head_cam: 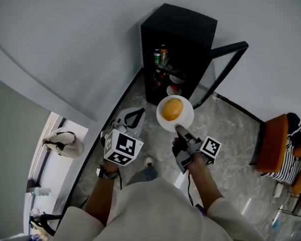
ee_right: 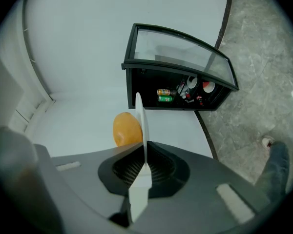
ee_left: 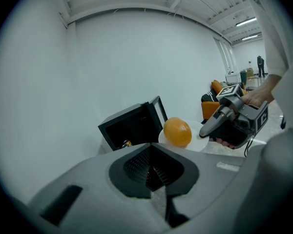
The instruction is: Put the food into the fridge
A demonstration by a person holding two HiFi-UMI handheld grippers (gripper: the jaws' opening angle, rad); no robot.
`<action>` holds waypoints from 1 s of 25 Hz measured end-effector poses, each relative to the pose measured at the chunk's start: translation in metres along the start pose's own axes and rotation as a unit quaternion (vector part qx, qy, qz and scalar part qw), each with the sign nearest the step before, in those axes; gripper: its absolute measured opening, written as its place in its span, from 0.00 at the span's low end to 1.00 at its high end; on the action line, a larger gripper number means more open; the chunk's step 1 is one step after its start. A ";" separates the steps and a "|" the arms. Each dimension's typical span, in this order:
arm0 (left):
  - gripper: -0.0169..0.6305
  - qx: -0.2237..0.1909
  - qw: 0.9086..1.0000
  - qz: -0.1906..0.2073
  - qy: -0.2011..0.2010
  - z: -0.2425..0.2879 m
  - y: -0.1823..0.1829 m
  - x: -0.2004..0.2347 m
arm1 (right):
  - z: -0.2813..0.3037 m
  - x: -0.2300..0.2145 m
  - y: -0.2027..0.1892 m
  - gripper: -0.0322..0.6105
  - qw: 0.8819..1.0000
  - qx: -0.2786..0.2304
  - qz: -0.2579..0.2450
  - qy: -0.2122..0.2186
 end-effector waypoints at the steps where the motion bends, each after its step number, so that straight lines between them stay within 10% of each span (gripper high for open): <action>1: 0.03 0.000 1.000 0.000 0.000 0.001 -0.001 0.002 | 0.002 -0.001 0.001 0.07 1.000 -0.002 0.000 0.000; 25: 0.03 0.000 0.999 0.004 -0.035 0.116 -0.050 0.095 | 0.176 -0.037 0.083 0.07 0.995 -0.100 -0.020 -0.008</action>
Point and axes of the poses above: the fingertips, and each gripper's own axes: z forward along the fingers, x to its left, y out of its top, the point moved 6 cm from there along -z, backward along the fingers, and after that the axes turned 8 degrees about -x, right-handed, at the moved point
